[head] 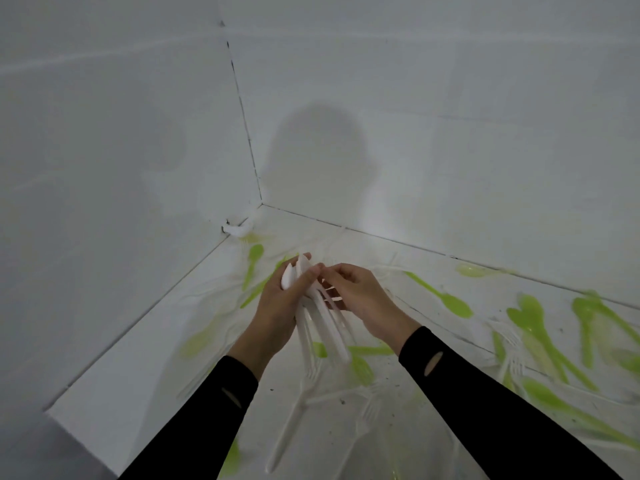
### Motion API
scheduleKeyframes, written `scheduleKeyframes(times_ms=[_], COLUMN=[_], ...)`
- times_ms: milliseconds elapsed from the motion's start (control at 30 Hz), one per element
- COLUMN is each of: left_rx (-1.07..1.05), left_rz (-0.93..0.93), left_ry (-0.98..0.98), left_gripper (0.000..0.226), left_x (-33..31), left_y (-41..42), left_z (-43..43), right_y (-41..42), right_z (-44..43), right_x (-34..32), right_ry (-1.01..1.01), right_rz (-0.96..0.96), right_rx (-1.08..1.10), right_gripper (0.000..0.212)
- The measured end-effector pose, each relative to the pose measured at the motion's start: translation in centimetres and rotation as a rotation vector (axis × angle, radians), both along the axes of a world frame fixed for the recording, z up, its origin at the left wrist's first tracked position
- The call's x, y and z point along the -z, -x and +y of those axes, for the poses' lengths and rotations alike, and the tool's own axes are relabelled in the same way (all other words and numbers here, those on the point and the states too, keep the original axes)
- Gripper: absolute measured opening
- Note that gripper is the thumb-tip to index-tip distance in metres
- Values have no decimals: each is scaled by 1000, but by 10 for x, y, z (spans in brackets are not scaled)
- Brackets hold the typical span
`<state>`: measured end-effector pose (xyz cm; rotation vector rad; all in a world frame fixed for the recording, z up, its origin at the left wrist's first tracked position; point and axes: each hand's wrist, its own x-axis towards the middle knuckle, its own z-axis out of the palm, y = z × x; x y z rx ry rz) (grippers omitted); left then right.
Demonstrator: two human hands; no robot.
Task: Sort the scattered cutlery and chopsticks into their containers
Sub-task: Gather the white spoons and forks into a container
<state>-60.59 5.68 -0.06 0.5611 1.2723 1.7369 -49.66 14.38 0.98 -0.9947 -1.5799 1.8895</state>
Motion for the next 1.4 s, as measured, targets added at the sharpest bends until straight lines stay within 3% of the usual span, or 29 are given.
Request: scheduleKeyframes(times_ms=[100,267,400,533,867,967,1133,1300,1400], left_rx=[-141,-217,-268,-291,-104,-89,77,-37,-101], left_rz=[-47,-18,-9,18,272,284,290,281,219], left_ry=[28,16,28,59,136,151,118,146,132], left_gripper=[27,32,47,58,29,34,47,28,22], left_x=[8,14,20,23,18,13,7,10,17], left_y=[15,31,37,38,26,21,14,24,34], left_z=[-1,-4,-6,-6,-2,3,6,0,-8], right_y=[3,-2,0,0,-9,-6,3,9,2], right_z=[8,9,5,6,27,33,28,30,33], right_x=[19,71,87,95,56,32,8,15,39], right_ry=[26,-633,-917,-1132,-1037,-1006,-826,-402,-477], right_rz=[-99,-523,-753,-819,-444,-244,-92,101,-52], right_rx=[44,-141,-337,-323,-6,-23,-144,25,144], right_gripper=[20,19,37,37,19,21,23,14,21])
